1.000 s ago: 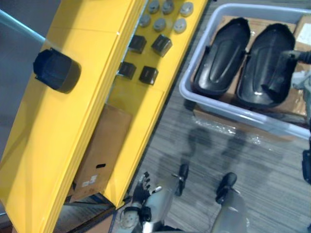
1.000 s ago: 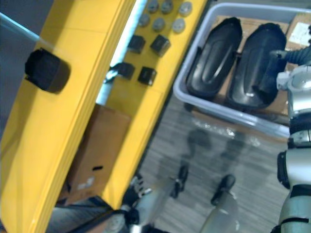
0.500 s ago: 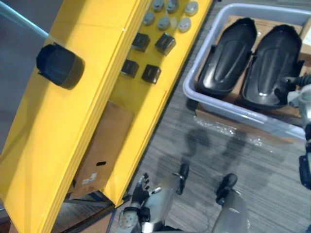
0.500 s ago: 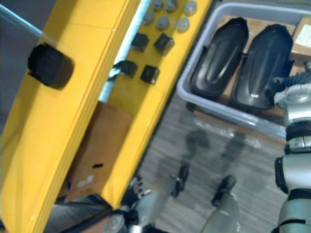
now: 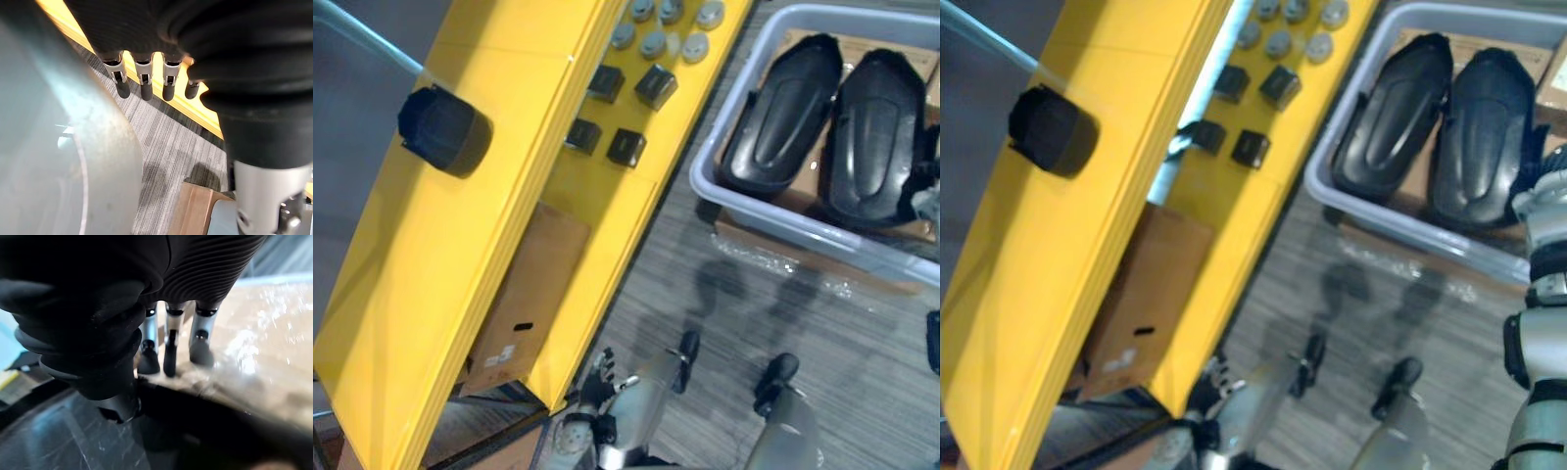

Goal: Walk over and take plastic housings, then place them on the shelf

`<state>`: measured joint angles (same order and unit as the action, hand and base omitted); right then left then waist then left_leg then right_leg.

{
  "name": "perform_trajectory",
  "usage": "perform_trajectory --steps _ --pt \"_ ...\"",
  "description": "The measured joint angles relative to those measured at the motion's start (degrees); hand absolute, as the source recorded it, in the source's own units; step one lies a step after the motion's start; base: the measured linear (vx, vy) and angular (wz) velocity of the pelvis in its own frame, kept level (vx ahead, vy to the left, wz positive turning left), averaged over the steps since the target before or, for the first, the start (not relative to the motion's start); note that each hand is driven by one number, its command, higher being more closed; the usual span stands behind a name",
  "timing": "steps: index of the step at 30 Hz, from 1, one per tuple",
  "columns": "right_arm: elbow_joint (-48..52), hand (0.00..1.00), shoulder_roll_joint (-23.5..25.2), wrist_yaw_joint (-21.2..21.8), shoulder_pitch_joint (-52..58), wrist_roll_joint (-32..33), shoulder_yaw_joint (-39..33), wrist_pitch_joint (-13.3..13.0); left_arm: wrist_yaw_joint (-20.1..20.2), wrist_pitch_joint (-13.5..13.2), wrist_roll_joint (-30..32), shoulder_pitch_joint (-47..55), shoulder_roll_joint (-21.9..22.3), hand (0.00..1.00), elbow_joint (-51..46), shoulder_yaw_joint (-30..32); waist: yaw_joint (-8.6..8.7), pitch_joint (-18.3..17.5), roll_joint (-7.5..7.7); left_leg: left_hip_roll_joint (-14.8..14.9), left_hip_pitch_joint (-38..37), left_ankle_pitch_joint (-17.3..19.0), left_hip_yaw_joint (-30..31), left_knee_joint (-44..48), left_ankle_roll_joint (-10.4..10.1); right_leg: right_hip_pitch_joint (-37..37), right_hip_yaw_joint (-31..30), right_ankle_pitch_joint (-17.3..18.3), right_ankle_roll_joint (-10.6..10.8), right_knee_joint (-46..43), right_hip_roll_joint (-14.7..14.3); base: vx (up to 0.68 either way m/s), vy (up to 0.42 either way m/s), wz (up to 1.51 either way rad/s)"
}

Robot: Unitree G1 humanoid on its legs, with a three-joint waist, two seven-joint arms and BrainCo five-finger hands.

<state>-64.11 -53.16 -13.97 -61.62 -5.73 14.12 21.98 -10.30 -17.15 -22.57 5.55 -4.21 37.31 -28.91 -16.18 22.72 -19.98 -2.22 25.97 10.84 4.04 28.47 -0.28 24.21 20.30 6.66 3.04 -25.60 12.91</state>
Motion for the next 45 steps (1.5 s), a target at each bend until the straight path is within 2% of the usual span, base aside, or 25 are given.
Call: perform_trajectory --steps 5,11,17,21,22,23,26,30,32,35,37,45 --pt "-0.8 1.0 1.4 -5.1 0.0 -0.2 -3.7 0.2 -0.5 -0.3 0.0 0.0 0.0 0.0 -0.1 -0.2 -0.11 0.0 0.03 -0.1 0.0 0.0 0.1 0.1 0.0 -0.2 0.1 0.0 0.0 0.0 0.1 0.0 0.004 0.01" --pt "-2.7 1.0 1.6 -8.0 0.1 -0.7 -4.8 -3.5 -0.8 -1.1 0.0 0.1 -0.2 0.0 -0.5 -0.4 0.14 0.1 0.17 -0.2 0.0 0.0 0.3 0.1 0.0 -0.4 0.2 0.0 0.1 0.1 0.1 0.0 0.0 0.0" --pt "-3.1 1.0 1.6 -11.0 0.1 -2.0 -5.0 -6.7 -0.8 -1.9 -2.1 1.5 0.2 0.0 -4.6 0.7 1.66 0.9 1.17 -0.1 -1.1 0.1 0.5 0.2 0.1 -2.1 0.7 -0.1 0.1 0.3 0.0 0.0 0.004 0.03" --pt "-1.1 1.0 1.9 -14.2 0.1 -2.1 -5.1 -8.3 -2.0 -4.0 -4.6 1.7 0.2 0.0 -12.5 4.2 3.51 2.4 3.18 0.3 -2.1 0.3 0.8 0.4 0.0 -3.6 1.2 -0.2 0.0 0.9 -0.4 0.0 0.003 0.01" --pt "-0.4 1.0 2.3 -14.9 0.3 -2.1 -5.6 -8.3 -2.2 -4.1 -5.0 1.8 0.2 0.0 -14.5 5.3 3.9 2.9 3.76 0.5 -2.3 0.3 0.8 0.5 -0.1 -3.9 1.2 -0.2 -0.1 1.0 -0.7 0.0 0.0 0.0" --pt "0.7 1.0 3.5 -16.1 1.1 -2.7 -7.5 -8.4 -2.6 -4.1 -6.4 2.0 0.0 0.0 -17.8 7.0 4.65 3.8 5.07 0.7 -2.7 0.4 1.1 0.6 -0.2 -4.6 1.5 -0.3 -0.2 1.4 -1.0 0.0 0.0 0.0" --pt "1.1 1.0 4.3 -18.1 2.3 -3.2 -10.8 -9.5 -2.5 -4.0 -6.8 3.0 0.0 0.0 -23.0 8.4 5.06 4.8 6.47 0.9 -4.2 0.4 1.3 0.2 -0.3 -6.3 1.7 -0.4 -0.3 1.6 -1.3 0.0 0.0 0.0" --pt "4.8 1.0 6.0 -20.4 3.2 -3.1 -11.5 -11.2 -2.0 -4.0 -6.7 5.0 -0.1 0.0 -27.9 9.9 6.09 5.2 7.01 1.3 -5.8 0.4 1.2 -0.5 -0.3 -8.2 1.8 -1.0 -0.4 3.3 -2.0 0.02 0.007 -0.03" --pt "7.3 1.0 6.7 -22.2 4.3 -3.2 -11.9 -13.0 -1.8 -4.0 -6.7 5.8 -0.5 0.0 -31.5 10.4 6.25 5.7 7.77 1.5 -7.7 0.2 1.1 -1.8 -0.7 -9.7 1.8 -1.1 -0.5 4.1 -2.3 0.02 0.001 -0.03" --pt "10.1 1.0 8.2 -23.4 4.8 -4.1 -12.9 -13.4 -1.2 -4.0 -6.5 6.1 -1.5 0.0 -35.0 10.4 6.57 6.4 8.76 2.0 -9.3 -0.1 1.2 -3.1 -1.1 -11.4 1.8 -1.6 -0.6 5.6 -2.9 0.01 -0.007 -0.01" --pt "12.5 1.0 9.9 -23.9 5.3 -4.2 -13.0 -14.7 -0.2 -4.0 -6.0 6.2 -2.7 0.0 -38.0 10.9 7.1 7.1 9.94 2.5 -10.4 -0.6 1.1 -4.4 -1.4 -12.6 1.9 -2.4 -0.8 7.4 -3.8 0.02 -0.027 -0.04" --pt "16.1 1.0 14.2 -26.3 7.0 -4.8 -13.0 -15.6 3.4 -3.8 -6.3 4.7 -4.0 0.0 -45.0 12.1 7.5 7.4 11.03 2.8 -12.9 -2.6 0.1 -8.3 -1.6 -14.4 1.6 -4.8 -0.9 11.1 -4.4 -0.01 -0.005 -0.04"
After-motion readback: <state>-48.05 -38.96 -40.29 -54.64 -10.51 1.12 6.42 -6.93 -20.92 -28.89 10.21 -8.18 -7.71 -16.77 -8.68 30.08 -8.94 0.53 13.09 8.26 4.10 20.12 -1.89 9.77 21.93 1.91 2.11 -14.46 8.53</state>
